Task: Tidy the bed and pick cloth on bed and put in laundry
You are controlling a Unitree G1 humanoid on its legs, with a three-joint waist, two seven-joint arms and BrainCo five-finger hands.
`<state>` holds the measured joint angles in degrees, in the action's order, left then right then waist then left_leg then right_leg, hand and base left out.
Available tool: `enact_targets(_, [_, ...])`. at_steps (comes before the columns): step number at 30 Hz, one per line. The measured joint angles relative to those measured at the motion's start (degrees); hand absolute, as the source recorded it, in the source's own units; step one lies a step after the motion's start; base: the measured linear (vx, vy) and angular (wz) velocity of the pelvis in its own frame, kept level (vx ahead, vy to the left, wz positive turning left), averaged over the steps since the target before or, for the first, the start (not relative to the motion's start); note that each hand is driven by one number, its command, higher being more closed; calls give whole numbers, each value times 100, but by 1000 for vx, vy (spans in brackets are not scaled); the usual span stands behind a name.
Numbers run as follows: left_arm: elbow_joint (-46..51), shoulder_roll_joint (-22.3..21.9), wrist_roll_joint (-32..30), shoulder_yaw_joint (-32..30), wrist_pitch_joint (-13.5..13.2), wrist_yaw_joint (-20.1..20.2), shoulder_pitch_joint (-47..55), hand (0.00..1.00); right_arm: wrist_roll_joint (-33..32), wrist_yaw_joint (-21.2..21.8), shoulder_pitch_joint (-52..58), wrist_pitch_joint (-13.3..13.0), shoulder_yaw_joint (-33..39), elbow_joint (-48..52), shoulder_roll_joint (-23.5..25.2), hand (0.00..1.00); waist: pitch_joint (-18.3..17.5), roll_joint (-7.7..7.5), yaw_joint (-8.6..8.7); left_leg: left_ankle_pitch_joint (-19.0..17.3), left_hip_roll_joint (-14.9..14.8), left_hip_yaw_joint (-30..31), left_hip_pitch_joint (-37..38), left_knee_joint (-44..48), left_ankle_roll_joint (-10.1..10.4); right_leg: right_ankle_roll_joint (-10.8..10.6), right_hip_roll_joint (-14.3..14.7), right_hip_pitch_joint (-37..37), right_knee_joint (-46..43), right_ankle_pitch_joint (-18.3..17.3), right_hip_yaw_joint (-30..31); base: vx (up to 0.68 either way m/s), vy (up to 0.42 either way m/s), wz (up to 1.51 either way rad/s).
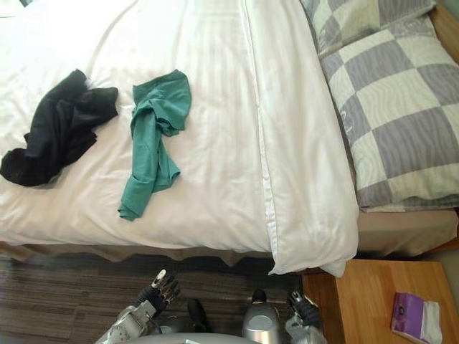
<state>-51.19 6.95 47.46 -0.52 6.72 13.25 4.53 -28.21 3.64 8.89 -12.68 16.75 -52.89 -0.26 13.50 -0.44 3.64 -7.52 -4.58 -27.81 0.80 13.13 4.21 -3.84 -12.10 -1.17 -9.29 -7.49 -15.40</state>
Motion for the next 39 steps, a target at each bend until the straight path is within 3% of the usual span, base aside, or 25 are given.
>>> enact_targets(1, [-18, 18, -53, -6, 7, -10, -8, 0, 125, -24, -3, 21, -39, -94, -22, 0, 6, -12, -41, -78, -227, -85, -257, 863, 69, 17, -43, -184, 74, 34, -39, 19, -13, -7])
enact_targets(2, [-96, 18, -152, -41, -34, 2, 14, 0, 171, -41, 9, 16, -43, -129, -48, 0, -19, 45, -93, -312, -505, -273, -335, 1204, -23, 26, -54, -258, 68, 48, -52, 25, 10, -20])
enact_targets(4, [-296, -37, -345, -63, -83, 21, -39, 0, 284, -59, -41, -2, -18, -160, -189, 0, -84, 173, -55, -379, -884, -361, -263, 1185, -102, 22, -120, -291, 46, 46, 69, 29, 142, -41])
enact_targets(7, [-411, -88, -431, -65, -214, 77, -56, 0, 605, -61, -72, -36, 20, -215, -391, 0, -117, 104, 25, -284, -1378, 273, -173, 1090, -206, -249, -503, -255, 2, 114, 457, 87, 301, -50])
enact_targets(9, [-432, -120, -433, -51, -251, 78, -58, 0, 864, -33, -123, -85, -18, -328, -523, 0, -145, 147, 27, 190, -1550, 961, -113, 853, -291, -561, -652, -34, -52, 197, 754, 99, 419, -58])
enact_targets(10, [-511, -171, -432, 2, -280, 58, -76, 0, 990, -25, -192, -84, -53, -398, -578, 0, -189, 216, 16, 102, -1378, 1271, -17, 627, 378, -779, -729, 83, 35, 300, 1021, 90, 506, -32])
enact_targets(11, [-593, -80, -434, 80, -311, 51, -92, 0, 1065, -17, -240, -83, -98, -507, -512, 0, -246, 137, 81, -106, -1268, 1234, 52, 465, 760, -896, -779, 49, 199, 353, 1135, 91, 550, -15])
enact_targets(12, [-656, 120, -491, 226, -355, 28, -111, 0, 1228, 15, -246, -82, -227, -633, -288, 0, -277, -99, 148, -211, -1121, 1143, 67, 365, 1028, -1002, -854, 47, 351, 560, 1209, 40, 437, -9])
enact_targets(14, [-691, 265, -947, 338, -480, -58, -85, 0, 1327, 53, -245, -127, -309, -670, -110, 0, -295, -184, 22, -201, -1132, 959, 161, 337, 1030, -915, -836, 51, 554, 1287, 1006, -47, 251, -43])
enact_targets(16, [-699, 153, -1118, 449, -498, -236, -75, 0, 1394, 105, -321, -157, -678, -643, -252, 0, -356, -19, -120, -43, -1242, 479, 577, -227, 888, -204, -630, 84, 754, 2098, 104, -73, 224, -69])
enact_targets(17, [-691, 113, -1151, 448, -517, -301, -76, 0, 1490, 192, -395, -182, -852, -642, -281, 0, -359, 4, -152, 107, -1234, 301, 728, -513, 838, -34, -592, 166, 495, 1932, -428, -49, 161, -51])
enact_targets(18, [-686, 75, -1318, 490, -538, -405, -114, 0, 1657, 337, -456, -237, -1085, -542, -282, 0, -363, 11, -124, 289, -1131, 275, 738, -778, 795, -95, -515, 256, 65, 1440, -858, -53, 97, -20])
enact_targets(19, [-687, 66, -1371, 541, -531, -450, -150, 0, 1741, 413, -459, -266, -1189, -457, -273, 0, -363, 22, -94, 357, -1091, 296, 710, -886, 750, -158, -402, 270, -58, 1172, -882, -66, 86, 13])
enact_targets(21, [-694, 20, -1675, 759, -370, -555, -367, 0, 2018, 666, -462, -315, -1364, -183, -299, 0, -372, 35, -79, 599, -982, 569, 557, -1199, 552, -199, 92, 227, -7, 194, -453, -67, 0, 43])
enact_targets(23, [-697, -111, -1785, 919, -219, -665, -477, 0, 2060, 721, -457, -318, -1402, -87, -321, 0, -367, 193, 10, 799, -956, 776, 453, -1427, 302, -152, 240, 181, 98, 91, -331, -90, -59, 86])
enact_targets(25, [-689, -302, -1889, 959, -185, -752, -534, 0, 2065, 721, -438, -293, -1459, -106, -393, 0, -384, 221, -24, 845, -842, 807, 426, -1509, 211, -144, 214, 75, 152, 62, -514, -32, -33, 71])
enact_targets(29, [-586, -344, -1934, 862, -347, -881, -433, 0, 2074, 722, -695, -272, -1932, -214, -439, 0, -415, 198, -164, 763, -484, 969, 279, -1169, 75, -238, 62, -146, 327, 24, -581, 42, 18, 36])
enact_targets(30, [-573, -316, -1930, 807, -449, -852, -440, 0, 2087, 717, -818, -266, -1988, -307, -462, 0, -355, 100, -147, 713, -418, 977, 8, -665, 125, -281, -35, -155, 319, -14, -488, 48, 40, 50])
enact_targets(31, [-446, -286, -1929, 718, -579, -789, -444, 0, 2199, 691, -883, -252, -2035, -365, -494, 0, -276, 12, -161, 619, -448, 940, -375, 207, 264, -291, -133, -226, 337, -22, -379, 55, 52, 43])
enact_targets(32, [-343, -259, -1930, 653, -652, -684, -449, 0, 2346, 657, -932, -241, -2092, -428, -519, 0, -198, 34, -228, 553, -602, 897, -656, 983, 362, -271, -190, -389, 334, -4, -391, 77, 40, 26])
enact_targets(34, [-350, -180, -1944, 601, -712, -603, -450, 0, 2456, 556, -909, -238, -2150, -435, -531, 0, -149, 49, -263, 528, -781, 809, -942, 1904, 374, -281, -365, -596, 285, 80, -393, 163, 110, 1])
enact_targets(36, [-424, -183, -1947, 609, -723, -540, -376, 0, 2410, 475, -905, -202, -2126, -404, -534, 0, -206, 192, -248, 203, -1003, 779, -859, 1764, 152, -304, -439, -631, 135, 83, -365, 146, 163, -25])
enact_targets(38, [-455, -179, -1935, 605, -763, -458, -334, 0, 2379, 420, -901, -113, -1961, -300, -569, 0, -198, 204, -129, 182, -1355, 930, -768, 1318, 32, -396, -660, -521, -77, 100, -213, 153, 243, -38])
enact_targets(39, [-470, -173, -1929, 608, -787, -435, -336, 0, 2393, 414, -894, -109, -1882, -229, -599, 0, -173, 149, -107, 267, -1490, 1237, -760, 1062, -72, -546, -881, -403, -221, 116, -100, 139, 301, -28])
